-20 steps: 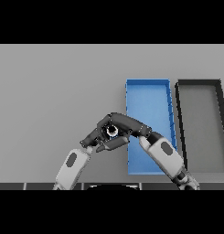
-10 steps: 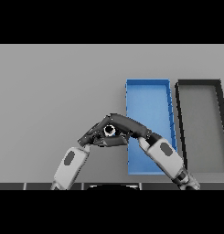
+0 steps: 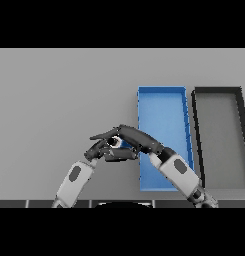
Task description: Pick up the blue pipe and place it into the blue bin.
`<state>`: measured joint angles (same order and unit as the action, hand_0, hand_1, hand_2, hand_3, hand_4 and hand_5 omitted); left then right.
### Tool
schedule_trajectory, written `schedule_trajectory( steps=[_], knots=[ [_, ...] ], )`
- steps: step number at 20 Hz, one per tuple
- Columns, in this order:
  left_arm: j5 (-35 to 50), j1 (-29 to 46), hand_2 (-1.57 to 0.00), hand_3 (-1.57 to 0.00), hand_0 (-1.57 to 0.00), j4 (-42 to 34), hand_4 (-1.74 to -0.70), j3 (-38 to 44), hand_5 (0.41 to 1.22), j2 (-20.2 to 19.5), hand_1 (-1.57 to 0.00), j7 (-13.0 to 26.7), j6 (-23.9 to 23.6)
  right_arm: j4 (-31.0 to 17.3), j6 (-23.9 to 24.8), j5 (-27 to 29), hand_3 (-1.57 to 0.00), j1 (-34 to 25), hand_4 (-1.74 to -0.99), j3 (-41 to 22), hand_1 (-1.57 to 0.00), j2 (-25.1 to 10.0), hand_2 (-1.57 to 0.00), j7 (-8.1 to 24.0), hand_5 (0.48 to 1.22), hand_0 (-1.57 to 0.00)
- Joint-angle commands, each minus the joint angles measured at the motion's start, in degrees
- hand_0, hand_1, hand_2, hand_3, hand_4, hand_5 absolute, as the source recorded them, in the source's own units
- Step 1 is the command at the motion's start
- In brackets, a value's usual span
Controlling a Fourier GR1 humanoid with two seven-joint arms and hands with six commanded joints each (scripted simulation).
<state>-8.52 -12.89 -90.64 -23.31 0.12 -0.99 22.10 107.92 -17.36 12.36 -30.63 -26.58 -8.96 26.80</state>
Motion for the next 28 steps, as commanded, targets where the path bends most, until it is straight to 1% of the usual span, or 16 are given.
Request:
schedule_trajectory(
  steps=[1, 3, 5, 6, 8, 9, 11, 12, 15, 16, 17, 19, 21, 23, 26, 28],
  knots=[
    [0.2, -0.4, -0.22, -0.19, -0.24, 0.2, -1.02, 0.3, 0.848, 0.1, -0.22, 1.7, -0.2, -0.4, 0.1, -0.5, -1.57, -0.5, -1.740, 0.4, -1.57, -0.1, -1.57, -0.4, 1.217, -1.57],
    [0.8, 0.2, -0.14, -0.12, -0.16, -0.2, -0.98, 0.2, 0.704, 0.5, -0.14, 3.5, -0.5, -0.3, -0.4, -1.5, -1.57, 0.2, -1.740, 0.4, -1.57, 0.1, -1.57, -1.4, 1.218, -1.57],
    [1.8, 0.2, -0.09, -0.08, -0.10, -0.3, -0.97, 0.4, 0.603, 1.0, -0.09, 6.4, -0.4, -0.4, -0.3, -2.2, -1.57, 0.3, -1.740, 0.2, -1.57, 0.9, -1.57, -2.3, 1.219, -1.57],
    [1.5, 0.3, -0.07, -0.06, -0.08, -0.1, -0.97, 0.5, 0.567, 0.8, -0.07, 5.8, -0.7, -1.2, -0.4, -1.4, -1.57, 0.0, -1.741, 0.8, -1.57, 1.3, -1.57, -2.3, 1.220, -1.57],
    [0.4, 0.3, -0.04, -0.04, -0.05, 0.6, -0.95, 0.5, 0.513, 0.2, -0.05, 5.4, -1.1, -0.5, -0.2, -0.6, -1.57, 0.2, -1.741, 1.0, -1.57, 2.0, -1.57, -3.4, 1.220, -1.57],
    [0.3, 0.3, -0.04, -0.03, -0.04, 0.6, -0.94, 0.5, 0.495, 0.1, -0.04, 5.3, -1.2, -0.7, -0.3, 1.5, -1.57, -0.2, -1.741, 2.2, -1.57, 2.4, -1.57, -2.7, 1.220, -1.57],
    [0.4, 0.9, -0.02, -0.02, -0.03, 0.2, -0.92, 0.3, 0.482, -0.3, -0.02, 5.4, -0.8, 0.2, 0.5, 5.2, -1.57, -1.2, -1.741, 3.7, -1.57, 3.1, -1.57, -0.5, 1.221, -1.57],
    [0.5, 0.9, -0.02, -0.02, -0.02, 0.2, -0.92, 0.1, 0.474, -0.2, -0.02, 5.8, -0.6, 1.2, 1.7, 7.8, -1.57, -2.0, -1.741, 5.0, -1.57, 3.3, -1.57, 1.7, 1.221, -1.57],
    [0.1, 0.7, -0.01, -0.01, -0.01, 0.1, -0.91, 0.0, 0.456, 0.0, -0.01, 7.1, -0.9, 1.6, 4.8, 14.3, -1.57, -8.5, -1.741, 9.1, -1.57, 3.5, -1.57, 6.5, 1.221, -1.57],
    [-0.3, 0.4, -0.01, -0.01, -0.01, 0.8, -0.91, -0.1, 0.450, 0.1, -0.01, 7.0, -1.0, 0.5, 5.7, 15.9, -1.57, -11.5, -1.741, 10.7, -1.57, 3.5, -1.57, 7.5, 1.221, -1.57],
    [0.1, 0.6, -0.01, 0.00, -0.01, 0.6, -0.91, 0.0, 0.445, 0.0, -0.01, 7.0, -0.6, -0.3, 6.3, 18.8, -1.57, -14.9, -1.741, 12.0, -1.57, 2.0, -1.57, 7.9, 1.221, -1.57],
    [0.6, 0.7, 0.00, 0.00, 0.00, 0.5, -0.91, 0.1, 0.437, 0.0, 0.00, 7.4, -0.3, -2.6, 6.3, 22.6, -1.57, -20.5, -1.741, 16.8, -1.57, 0.0, -1.57, 7.2, 1.221, -1.57],
    [0.1, 1.0, 0.00, 0.00, 0.00, 0.9, -0.90, -0.1, 0.433, 0.2, 0.00, 7.8, -0.7, -5.3, 9.3, 21.1, -1.57, -25.1, -1.741, 20.9, -1.57, -2.5, -1.57, 5.3, 1.221, -1.57],
    [0.5, 1.0, 0.00, 0.00, 0.00, -0.2, -0.90, 0.3, 0.430, -0.4, 0.00, 7.9, -0.5, -8.2, 11.3, 18.3, -1.57, -28.5, -1.741, 23.9, -1.57, -5.5, -1.57, 5.4, 1.221, -1.57],
    [0.1, 1.1, 0.00, 0.00, 0.00, 0.1, -0.89, 0.0, 0.421, -0.5, 0.00, 8.0, -0.4, -13.4, 11.7, 16.6, -1.57, -29.4, -1.741, 27.7, -1.57, -8.3, -1.57, 6.2, 1.221, -1.57],
    [0.0, 0.7, 0.00, 0.00, 0.00, 0.2, -0.89, 0.4, 0.412, -0.6, 0.00, 7.4, -0.8, -16.3, 10.2, 14.9, -1.57, -28.0, -1.741, 29.9, -1.57, -10.9, -1.57, 5.4, 1.221, -1.57]
  ],
)
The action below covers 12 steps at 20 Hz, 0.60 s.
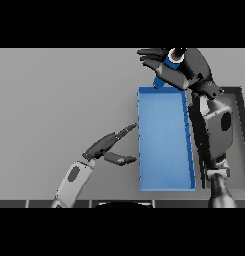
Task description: Pick up the blue pipe and place it into the blue bin.
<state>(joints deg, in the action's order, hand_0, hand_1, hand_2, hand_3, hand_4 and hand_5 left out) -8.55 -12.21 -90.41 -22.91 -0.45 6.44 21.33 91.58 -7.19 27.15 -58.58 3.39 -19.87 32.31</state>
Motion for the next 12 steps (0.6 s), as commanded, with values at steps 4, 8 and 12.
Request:
schedule_trajectory(
  steps=[4, 8, 12],
  knots=[
    [-0.5, 0.0, 0.00, 0.00, 0.00, -0.2, -0.87, 0.1, 0.415, -1.2, 0.00, -1.2, 0.2, -1.1, -0.9, -1.8, -1.57, 7.6, -1.741, 3.2, -1.57, -2.6, -1.57, 0.9, 1.221, -1.57],
    [-1.1, 0.1, 0.00, 0.00, 0.00, 0.2, -0.87, -0.3, 0.420, -0.9, 0.00, -1.0, -0.1, 1.3, -1.1, -2.8, -1.57, 16.9, -1.741, 4.6, -1.57, -2.5, -1.57, 2.6, 1.221, -1.57],
    [0.1, 1.6, 0.00, 0.00, 0.00, -1.7, -0.88, -0.9, 0.423, -0.4, 0.00, -0.7, 0.3, 4.7, 1.6, -3.4, -1.57, 27.3, -1.741, 2.3, -1.57, -3.0, -1.57, 2.6, 1.221, -1.57]
  ],
)
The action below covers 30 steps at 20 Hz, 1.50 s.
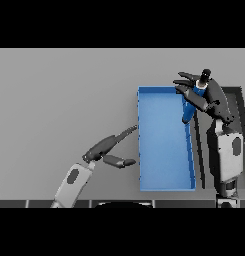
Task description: Pick up the blue pipe and place it into the blue bin.
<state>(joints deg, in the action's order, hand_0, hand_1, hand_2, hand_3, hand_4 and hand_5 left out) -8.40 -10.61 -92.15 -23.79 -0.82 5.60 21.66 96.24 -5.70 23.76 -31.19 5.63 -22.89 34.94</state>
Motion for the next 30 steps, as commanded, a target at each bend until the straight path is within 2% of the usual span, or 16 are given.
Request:
schedule_trajectory(
  steps=[1, 2, 7, 8, 10, 12, 13, 14, 16, 17, 18, 20, 21, 23, 27, 30],
  knots=[
    [-0.4, 0.5, 0.00, 0.00, 0.00, 0.4, -0.88, -0.1, 0.425, -0.1, 0.00, 0.4, -0.3, 0.5, 1.5, 0.0, -1.57, 2.5, -1.741, -0.7, -1.57, -0.8, -1.57, 0.0, 1.221, -1.57],
    [-0.8, 1.0, 0.00, 0.00, 0.00, 0.2, -0.88, -0.4, 0.427, -0.2, 0.00, 0.3, -0.3, 0.4, 3.7, 0.1, -1.57, 3.7, -1.741, -2.3, -1.57, -1.8, -1.57, 0.0, 1.221, -1.57],
    [-0.7, 0.5, 0.00, 0.00, 0.00, -0.3, -0.89, -0.6, 0.422, 0.3, 0.00, 1.2, -0.6, 1.8, 18.6, 4.5, -1.52, 11.3, -1.741, -14.8, -1.57, -11.5, -1.57, 0.0, 1.221, -1.57],
    [-0.3, 0.8, 0.00, 0.00, 0.00, 0.1, -0.89, 0.1, 0.420, -0.7, 0.00, 0.2, -0.1, 2.3, 20.8, 5.4, -1.26, 12.3, -1.741, -16.6, -1.57, -13.3, -1.57, 0.0, 1.221, -1.57],
    [-0.1, 0.9, 0.00, 0.00, 0.00, -0.2, -0.88, 0.1, 0.420, -0.8, 0.00, -0.1, 0.0, 1.2, 25.8, 7.4, -1.02, 12.2, -1.741, -22.0, -1.57, -18.5, -1.57, 0.0, 1.221, -1.57],
    [-0.6, 0.8, 0.00, 0.00, 0.00, -0.1, -0.88, -0.2, 0.421, -0.4, 0.00, 0.6, -0.4, 0.7, 29.3, 8.5, -0.85, 11.8, -1.741, -25.5, -1.55, -20.9, -1.57, -0.5, 1.221, -1.57],
    [-0.6, 0.8, 0.00, 0.00, 0.00, -0.8, -0.88, -0.5, 0.421, -0.2, 0.00, 1.0, -0.5, -0.2, 30.1, 7.9, -0.79, 10.6, -1.678, -27.5, -1.34, -20.8, -1.34, -0.9, 1.221, -1.46],
    [-0.8, 0.8, 0.00, 0.00, 0.00, -0.3, -0.88, -0.8, 0.422, 0.1, 0.00, 0.9, -0.6, -0.8, 31.2, 8.4, -0.63, 10.1, -1.592, -29.1, -1.07, -22.0, -1.07, -0.9, 1.221, -1.17],
    [-0.5, 0.9, 0.00, 0.00, 0.00, -1.1, -0.88, -0.4, 0.425, -0.5, 0.00, 1.1, -0.4, -3.5, 32.2, 10.6, -0.40, 7.9, -1.413, -32.4, -0.68, -23.9, -0.68, -1.0, 1.221, -0.75],
    [-0.7, 0.5, 0.00, 0.00, 0.00, -0.6, -0.88, -0.2, 0.427, -0.4, 0.00, 1.5, -0.7, -3.6, 30.4, 11.2, -0.32, 6.8, -1.337, -34.6, -0.55, -25.4, -0.55, -1.1, 1.221, -0.60],
    [-0.7, 0.6, 0.00, 0.00, 0.00, -0.5, -0.88, -0.3, 0.428, -0.4, 0.00, 1.4, -0.5, -4.0, 29.3, 11.3, -0.26, 5.5, -1.275, -36.8, -0.44, -25.9, -0.44, -1.1, 1.186, -0.48],
    [-0.4, -0.1, 0.00, 0.00, 0.00, -0.4, -0.88, 0.0, 0.429, -0.1, 0.00, 1.7, -0.7, -4.4, 26.8, 12.5, -0.16, 3.3, -1.175, -41.4, -0.28, -29.3, -0.28, -0.9, 1.084, -0.31],
    [-0.1, 0.4, 0.00, 0.00, 0.00, -0.8, -0.88, -0.1, 0.429, -0.3, 0.00, 1.2, -0.4, -4.7, 25.8, 13.2, -0.13, 2.6, -1.142, -44.0, -0.22, -30.7, -0.22, 0.0, 1.030, -0.24],
    [-0.1, 0.6, 0.00, 0.00, 0.00, -0.8, -0.89, -0.2, 0.428, -0.2, 0.00, 1.2, -0.5, -6.0, 25.9, 15.9, -0.08, 1.5, -1.083, -47.7, -0.14, -32.6, -0.14, 0.0, 0.934, -0.16],
    [0.0, 1.1, 0.00, 0.00, 0.00, -1.6, -0.89, -0.5, 0.427, -0.3, 0.00, 1.5, -0.4, -8.5, 25.5, 19.6, -0.03, -2.8, -1.056, -55.0, -0.06, -35.1, -0.06, 0.0, 0.817, -0.06],
    [-0.4, 0.7, 0.00, 0.00, 0.00, -1.2, -0.89, -0.4, 0.429, -0.2, 0.00, 2.4, -0.7, -8.6, 26.5, 21.8, -0.02, -6.2, -1.038, -60.4, -0.03, -36.4, -0.03, 0.0, 0.734, -0.03]
  ],
)
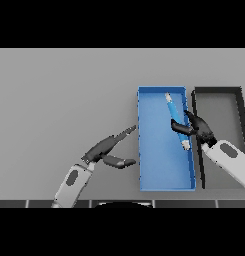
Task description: Pick up the blue pipe and place it into the blue bin.
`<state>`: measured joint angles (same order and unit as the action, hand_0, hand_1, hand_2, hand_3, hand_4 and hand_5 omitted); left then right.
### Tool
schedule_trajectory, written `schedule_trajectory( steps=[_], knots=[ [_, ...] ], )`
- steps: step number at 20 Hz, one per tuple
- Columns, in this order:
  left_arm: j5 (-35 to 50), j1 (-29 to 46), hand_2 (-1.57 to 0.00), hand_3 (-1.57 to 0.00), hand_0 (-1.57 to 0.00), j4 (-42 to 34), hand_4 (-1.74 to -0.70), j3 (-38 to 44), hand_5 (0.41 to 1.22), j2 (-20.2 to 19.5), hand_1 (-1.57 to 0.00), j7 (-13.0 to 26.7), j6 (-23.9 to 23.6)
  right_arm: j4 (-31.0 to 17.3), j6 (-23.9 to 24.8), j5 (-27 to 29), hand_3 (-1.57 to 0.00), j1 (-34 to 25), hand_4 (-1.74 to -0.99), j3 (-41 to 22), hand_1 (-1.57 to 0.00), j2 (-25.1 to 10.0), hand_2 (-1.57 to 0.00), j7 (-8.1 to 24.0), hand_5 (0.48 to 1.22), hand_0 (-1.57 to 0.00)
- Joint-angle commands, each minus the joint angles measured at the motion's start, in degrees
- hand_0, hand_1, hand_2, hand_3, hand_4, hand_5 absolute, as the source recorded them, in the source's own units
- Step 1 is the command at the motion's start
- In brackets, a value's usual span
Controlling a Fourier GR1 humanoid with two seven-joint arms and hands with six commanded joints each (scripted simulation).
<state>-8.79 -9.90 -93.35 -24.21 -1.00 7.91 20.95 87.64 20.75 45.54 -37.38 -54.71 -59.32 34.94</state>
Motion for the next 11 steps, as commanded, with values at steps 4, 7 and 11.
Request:
schedule_trajectory(
  steps=[4, 7, 11],
  knots=[
    [-0.2, 0.7, 0.00, 0.00, 0.00, -0.2, -0.89, -0.3, 0.431, -0.2, 0.00, -1.2, 0.0, -0.2, 1.1, 1.6, -0.01, -2.7, -1.022, -3.7, -0.01, -1.1, -0.01, 0.0, 0.672, -0.01],
    [-0.5, 0.5, 0.00, 0.00, 0.00, 0.1, -0.88, -0.3, 0.431, -0.2, 0.00, -1.1, -0.2, -0.5, 0.7, 2.2, 0.00, -3.4, -1.022, -4.4, -0.01, -0.6, -0.01, 0.0, 0.661, -0.01],
    [-1.2, 1.8, 0.00, 0.00, 0.00, 0.1, -0.88, -0.9, 0.431, -0.5, 0.00, -2.6, -0.3, 0.0, 0.4, 3.1, 0.00, -4.1, -1.022, -4.9, -0.01, -1.4, -0.01, -0.3, 0.643, -0.01]
  ],
)
